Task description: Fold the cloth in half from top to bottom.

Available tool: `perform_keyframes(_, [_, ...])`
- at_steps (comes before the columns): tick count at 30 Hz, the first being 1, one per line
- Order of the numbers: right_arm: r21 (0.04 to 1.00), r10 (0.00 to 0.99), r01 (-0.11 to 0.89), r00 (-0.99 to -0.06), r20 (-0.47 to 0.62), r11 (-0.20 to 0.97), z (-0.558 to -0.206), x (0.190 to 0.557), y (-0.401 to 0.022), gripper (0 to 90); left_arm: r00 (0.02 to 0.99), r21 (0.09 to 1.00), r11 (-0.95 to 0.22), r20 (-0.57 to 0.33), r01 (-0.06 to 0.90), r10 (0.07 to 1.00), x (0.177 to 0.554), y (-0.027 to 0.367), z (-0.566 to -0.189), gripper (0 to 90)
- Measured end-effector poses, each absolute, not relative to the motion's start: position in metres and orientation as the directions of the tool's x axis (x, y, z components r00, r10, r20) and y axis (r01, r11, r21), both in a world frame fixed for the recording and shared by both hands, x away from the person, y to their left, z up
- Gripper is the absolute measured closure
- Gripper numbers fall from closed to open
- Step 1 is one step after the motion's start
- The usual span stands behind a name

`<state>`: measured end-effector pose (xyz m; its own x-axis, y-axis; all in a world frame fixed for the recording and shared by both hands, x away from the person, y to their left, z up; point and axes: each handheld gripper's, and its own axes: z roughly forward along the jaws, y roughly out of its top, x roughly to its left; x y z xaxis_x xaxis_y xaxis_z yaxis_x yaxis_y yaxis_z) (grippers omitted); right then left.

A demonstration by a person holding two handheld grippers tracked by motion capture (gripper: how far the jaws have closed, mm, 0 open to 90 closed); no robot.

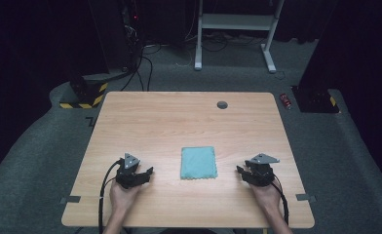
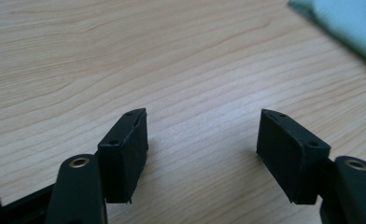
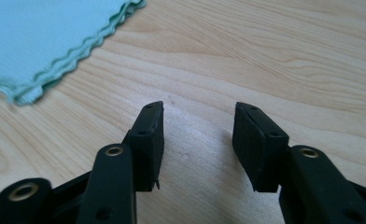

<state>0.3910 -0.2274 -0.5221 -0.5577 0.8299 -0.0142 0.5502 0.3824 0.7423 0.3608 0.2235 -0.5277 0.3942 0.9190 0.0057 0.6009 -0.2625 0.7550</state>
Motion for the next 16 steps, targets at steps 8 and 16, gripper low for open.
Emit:
perform_keyframes(8, [0.731,0.831,0.561,-0.556,-0.016,0.389,-0.5228,0.3939,-0.2279,40.2,0.384,0.753,-0.255,0.004,0.607,0.923,0.3610,0.2230,-0.5280,29.5])
perform_keyframes(16, [0.729,0.831,0.563,-0.557,-0.014,0.389,-0.5228,0.3932,-0.2276,38.8,0.387,0.752,-0.257,0.002,0.607,0.922,0.3609,0.2230,-0.5280,28.6])
